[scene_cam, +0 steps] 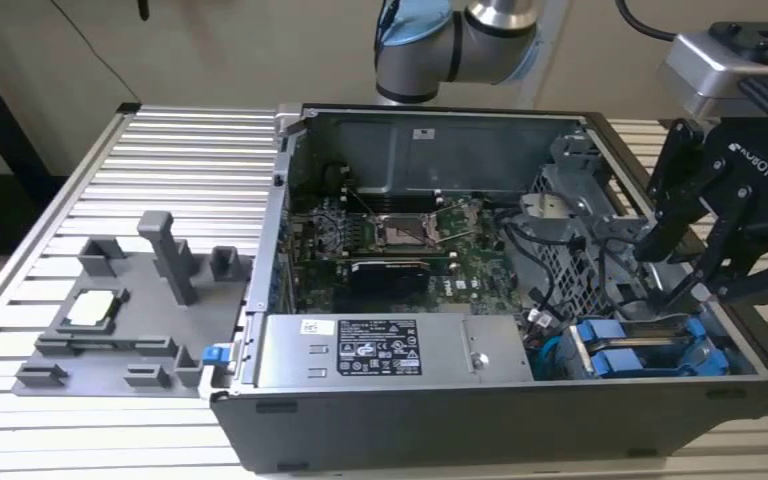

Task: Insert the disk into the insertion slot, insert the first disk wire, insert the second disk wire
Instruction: 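Insert the disk into the insertion slot, then insert the first disk wire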

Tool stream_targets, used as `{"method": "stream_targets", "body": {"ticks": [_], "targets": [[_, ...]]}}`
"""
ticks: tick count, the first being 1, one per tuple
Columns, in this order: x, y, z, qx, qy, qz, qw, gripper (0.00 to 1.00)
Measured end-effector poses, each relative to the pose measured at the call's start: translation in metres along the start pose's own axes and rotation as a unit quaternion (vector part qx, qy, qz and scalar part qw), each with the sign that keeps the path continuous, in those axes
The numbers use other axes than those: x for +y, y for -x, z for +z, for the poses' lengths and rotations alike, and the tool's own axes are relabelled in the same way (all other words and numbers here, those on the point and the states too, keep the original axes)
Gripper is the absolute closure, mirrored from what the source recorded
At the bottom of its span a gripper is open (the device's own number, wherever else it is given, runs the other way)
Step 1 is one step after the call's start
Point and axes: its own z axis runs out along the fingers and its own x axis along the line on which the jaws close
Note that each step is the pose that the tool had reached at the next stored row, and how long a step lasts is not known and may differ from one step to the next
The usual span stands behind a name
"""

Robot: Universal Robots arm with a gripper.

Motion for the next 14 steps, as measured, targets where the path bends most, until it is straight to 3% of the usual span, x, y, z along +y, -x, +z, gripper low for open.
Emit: {"method": "stream_targets", "body": {"ticks": [11,14], "targets": [[-0.0033,0.0001,0.0003,-0.0003,-0.0021,-0.001,1.0000,0.47],[-0.0110,0.0002,0.0000,-0.0016,-0.0021,-0.002,1.0000,0.47]]}}
